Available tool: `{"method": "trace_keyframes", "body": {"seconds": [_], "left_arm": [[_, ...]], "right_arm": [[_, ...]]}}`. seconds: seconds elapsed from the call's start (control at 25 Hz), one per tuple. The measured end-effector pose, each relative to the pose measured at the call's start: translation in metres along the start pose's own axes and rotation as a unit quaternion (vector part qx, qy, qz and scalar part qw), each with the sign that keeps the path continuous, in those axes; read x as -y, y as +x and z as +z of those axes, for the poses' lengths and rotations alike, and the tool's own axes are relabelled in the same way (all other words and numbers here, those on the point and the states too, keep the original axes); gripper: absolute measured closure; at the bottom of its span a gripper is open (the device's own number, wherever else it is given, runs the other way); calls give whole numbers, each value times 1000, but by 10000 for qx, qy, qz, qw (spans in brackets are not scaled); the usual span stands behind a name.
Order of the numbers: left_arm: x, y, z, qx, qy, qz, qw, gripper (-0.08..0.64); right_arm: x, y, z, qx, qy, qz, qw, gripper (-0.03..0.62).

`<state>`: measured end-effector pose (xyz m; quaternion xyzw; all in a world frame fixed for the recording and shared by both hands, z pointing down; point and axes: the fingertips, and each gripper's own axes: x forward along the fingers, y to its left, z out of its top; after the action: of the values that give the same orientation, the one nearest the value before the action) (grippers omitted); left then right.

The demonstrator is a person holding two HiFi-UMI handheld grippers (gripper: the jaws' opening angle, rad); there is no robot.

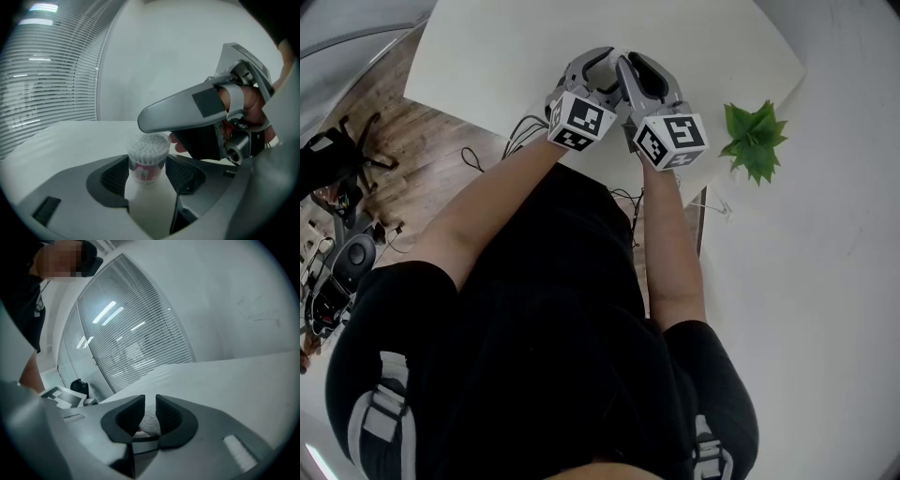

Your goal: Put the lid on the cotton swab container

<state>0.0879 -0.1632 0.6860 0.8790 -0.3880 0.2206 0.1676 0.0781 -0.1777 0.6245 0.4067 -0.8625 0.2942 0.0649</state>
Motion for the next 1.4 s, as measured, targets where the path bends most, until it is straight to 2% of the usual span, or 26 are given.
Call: {"method": "trace_keyframes", "body": {"seconds": [0.16,0.52,0.68,0.96,1.16,1.4], "left_arm": [[1,-1,0,-10,20,-36,10000,311],[1,-3,-3,-82,-212,-282,9993,310],[0,-10,-2,-127,-256,-305,9991,310],[-1,-30,5,-135,-120,-250,9995,310],[-2,-55,10,-240,-31,-144,9996,310],[-4,-92,36,-109,135,-67,9998,310]], "right_arm": [[-7,4,-6,-208,-729,-86,9971,508],[-8,8,-9,-175,-1389,-281,9898,532],[-8,7,-9,-161,-1374,-317,9899,532],[-15,-3,-1,-176,-827,-78,9964,494],[-29,-28,20,71,-826,-26,9966,494],[-36,-69,43,386,-874,-82,9954,494]]}}
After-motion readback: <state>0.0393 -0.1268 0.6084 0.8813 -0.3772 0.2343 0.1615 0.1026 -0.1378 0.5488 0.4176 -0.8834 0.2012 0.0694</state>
